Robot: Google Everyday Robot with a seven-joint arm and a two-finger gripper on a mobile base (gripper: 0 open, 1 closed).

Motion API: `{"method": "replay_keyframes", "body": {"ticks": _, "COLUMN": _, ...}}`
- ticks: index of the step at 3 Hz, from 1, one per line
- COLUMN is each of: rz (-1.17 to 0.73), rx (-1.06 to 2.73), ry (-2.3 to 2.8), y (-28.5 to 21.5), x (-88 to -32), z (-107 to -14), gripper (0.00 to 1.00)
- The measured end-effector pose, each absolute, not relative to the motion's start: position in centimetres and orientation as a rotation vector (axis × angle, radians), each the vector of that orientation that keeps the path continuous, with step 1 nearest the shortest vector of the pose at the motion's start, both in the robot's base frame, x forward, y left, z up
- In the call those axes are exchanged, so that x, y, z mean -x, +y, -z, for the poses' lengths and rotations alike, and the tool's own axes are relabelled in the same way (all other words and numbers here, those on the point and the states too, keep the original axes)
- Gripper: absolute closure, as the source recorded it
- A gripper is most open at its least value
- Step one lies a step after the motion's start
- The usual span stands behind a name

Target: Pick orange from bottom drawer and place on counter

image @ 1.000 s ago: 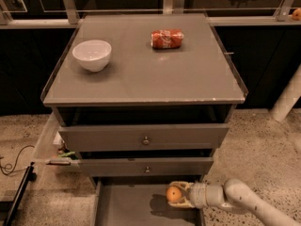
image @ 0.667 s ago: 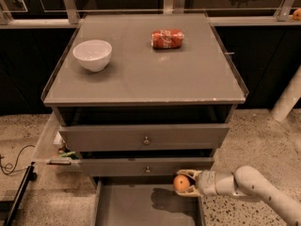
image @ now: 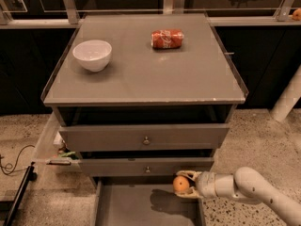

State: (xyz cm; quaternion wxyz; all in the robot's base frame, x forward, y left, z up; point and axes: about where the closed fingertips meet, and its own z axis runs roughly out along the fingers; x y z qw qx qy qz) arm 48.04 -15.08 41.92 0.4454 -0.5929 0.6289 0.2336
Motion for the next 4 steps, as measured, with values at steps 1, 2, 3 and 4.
{"method": "replay_keyframes", "body": {"ticks": 1, "rz": -0.509, "rx": 1.473, "ry": 1.523, "y": -15.4, "x": -46.6, "z": -46.3, "gripper": 1.00}}
{"method": "replay_keyframes", "body": {"ticks": 2, "rz": -0.450, "rx": 1.498, "ry": 1.437, "y": -16.3, "x": -44.8, "z": -53.0, "gripper": 1.00}}
{"method": "replay_keyframes", "body": {"ticks": 3, "rz": -0.380, "rx": 1.536, "ry": 1.342, "y": -17.1, "x": -42.8, "z": -60.6, "gripper": 1.00}}
{"method": "replay_keyframes", "body": {"ticks": 4, "rz": -0.320, "rx": 1.555, "ry": 1.279, "y": -18.0, "x": -41.8, "z": -67.8, "gripper": 1.00}}
